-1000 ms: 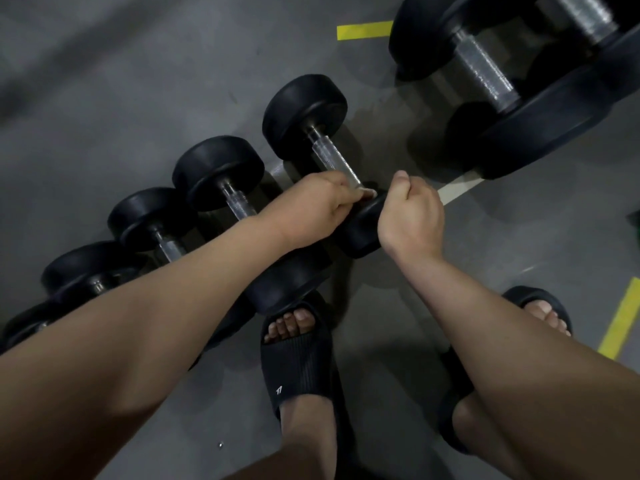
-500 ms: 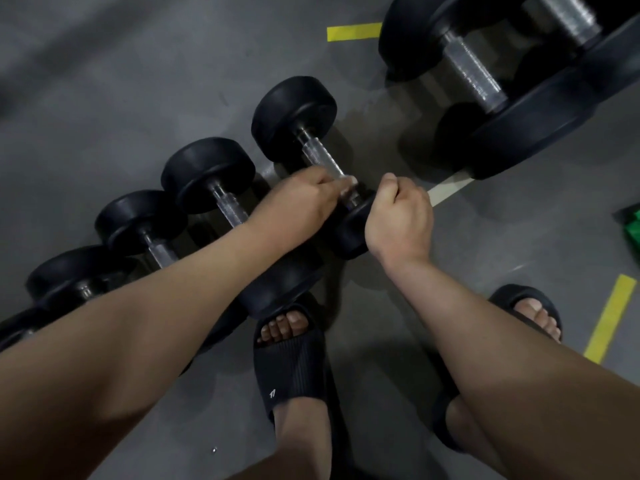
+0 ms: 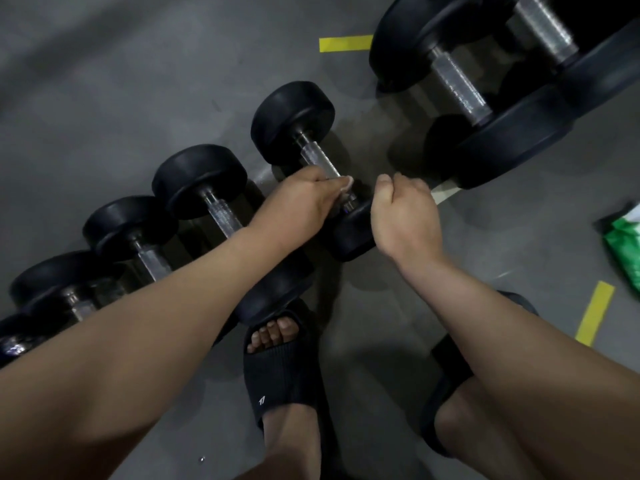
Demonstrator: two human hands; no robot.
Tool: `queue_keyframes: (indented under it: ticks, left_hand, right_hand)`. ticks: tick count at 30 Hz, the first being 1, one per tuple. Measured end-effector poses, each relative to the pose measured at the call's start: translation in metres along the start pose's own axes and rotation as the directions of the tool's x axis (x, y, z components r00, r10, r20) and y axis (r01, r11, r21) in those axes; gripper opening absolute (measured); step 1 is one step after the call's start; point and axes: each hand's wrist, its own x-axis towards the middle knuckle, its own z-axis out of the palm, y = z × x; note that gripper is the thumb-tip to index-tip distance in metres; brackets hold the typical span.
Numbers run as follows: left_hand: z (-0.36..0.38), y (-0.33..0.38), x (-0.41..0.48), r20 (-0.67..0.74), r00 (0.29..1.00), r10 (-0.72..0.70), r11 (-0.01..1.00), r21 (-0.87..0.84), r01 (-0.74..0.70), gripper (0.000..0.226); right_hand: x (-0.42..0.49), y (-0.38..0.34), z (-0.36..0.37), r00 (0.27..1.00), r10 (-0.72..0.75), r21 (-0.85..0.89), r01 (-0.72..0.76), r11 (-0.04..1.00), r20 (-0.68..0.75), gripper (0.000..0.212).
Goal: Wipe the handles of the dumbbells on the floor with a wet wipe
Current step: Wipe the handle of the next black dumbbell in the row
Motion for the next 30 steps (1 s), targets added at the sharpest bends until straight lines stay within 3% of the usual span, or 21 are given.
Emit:
queue_keyframes:
  ticks: [4,8,11,14,16,20,27,30]
  left_hand:
    - [0.001,0.002,0.001,-0.05,0.999,-0.017,0.991,-0.131,0.011,0.029]
    - [-0.004,-0.018,0.003,-0.151,0.981,-0.122,0.991,-0.07,0.113,0.033]
    - [-0.005,-0.023,0.0,-0.176,0.982,-0.067,0.995,-0.085,0.052,0.032]
    - [0.003,-0.002,-0.004,-0.13,0.987,0.091,0.98,-0.165,-0.112,0.032]
    - [0.005,0.007,-0.001,-0.058,0.988,0.142,0.983,-0.106,-0.148,0.044]
    - [-0.002,0.002,0.016,0.046,0.998,0.033,0.998,0.054,-0.035,0.038]
    - [0.0,-0.009,0.024,-0.041,0.997,-0.068,0.998,0.006,0.068,0.037]
    - [0.005,0.001,0.016,0.029,0.999,0.025,0.999,0.041,-0.027,0.038]
  right_hand:
    - [-0.022,-0.001,0.003,0.982,-0.187,-0.154,0.19,0.97,0.031,0.065]
    - [-0.018,0.004,0.008,0.981,-0.175,-0.081,0.169,0.982,-0.082,0.058]
    - [-0.01,0.008,0.008,0.984,-0.143,-0.04,0.14,0.989,-0.105,0.058]
    - [-0.004,0.011,0.007,0.987,-0.121,-0.005,0.122,0.993,-0.107,0.061]
    - [-0.004,0.012,0.008,0.986,-0.122,0.007,0.123,0.992,-0.112,0.061]
    - [-0.005,0.012,0.003,0.99,-0.125,0.026,0.127,0.992,-0.061,0.064]
    - [-0.018,0.018,-0.02,0.969,-0.099,-0.027,0.107,0.994,0.225,0.127]
    - [-0.016,0.017,-0.02,0.966,-0.088,-0.049,0.103,0.993,0.241,0.138]
